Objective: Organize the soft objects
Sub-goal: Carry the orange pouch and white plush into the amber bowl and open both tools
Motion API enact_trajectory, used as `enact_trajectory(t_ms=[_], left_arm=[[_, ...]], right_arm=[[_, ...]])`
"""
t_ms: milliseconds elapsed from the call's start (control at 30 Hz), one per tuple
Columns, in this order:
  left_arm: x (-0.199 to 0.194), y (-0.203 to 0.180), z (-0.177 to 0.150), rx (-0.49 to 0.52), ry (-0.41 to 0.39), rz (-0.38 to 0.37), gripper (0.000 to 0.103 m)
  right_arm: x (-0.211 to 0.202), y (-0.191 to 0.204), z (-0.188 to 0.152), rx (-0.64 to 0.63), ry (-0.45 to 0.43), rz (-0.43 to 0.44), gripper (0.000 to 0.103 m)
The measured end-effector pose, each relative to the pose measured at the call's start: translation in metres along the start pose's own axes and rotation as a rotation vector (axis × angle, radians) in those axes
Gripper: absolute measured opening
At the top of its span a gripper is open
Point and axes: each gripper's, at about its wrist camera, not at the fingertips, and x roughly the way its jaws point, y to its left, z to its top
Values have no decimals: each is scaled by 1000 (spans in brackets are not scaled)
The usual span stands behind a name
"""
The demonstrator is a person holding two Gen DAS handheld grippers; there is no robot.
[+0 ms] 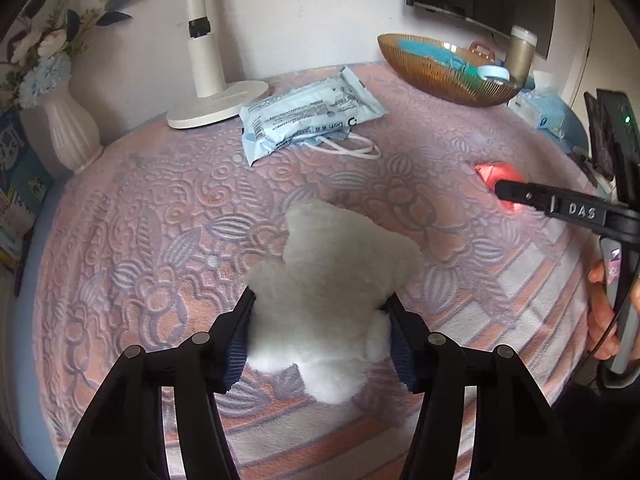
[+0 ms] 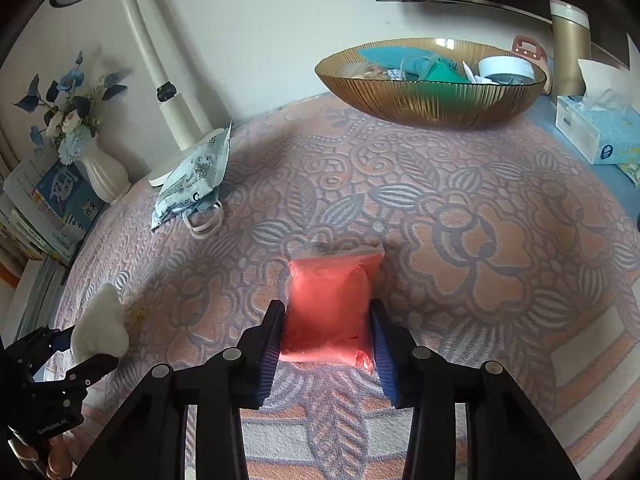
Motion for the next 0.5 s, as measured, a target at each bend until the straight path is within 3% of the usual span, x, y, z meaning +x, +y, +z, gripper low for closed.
enact_trajectory(t_ms=[200, 333, 500], left_arm=[[-37, -17, 25, 6, -107, -38, 56], [-56, -33, 60, 16, -162, -78, 56], [-69, -57, 119, 11, -214, -135, 56]], right_arm=[[-16, 0, -4, 11, -26, 46, 40], [-38, -5, 5, 29, -69, 63, 40], [-88, -22, 37, 62, -201, 61, 40]])
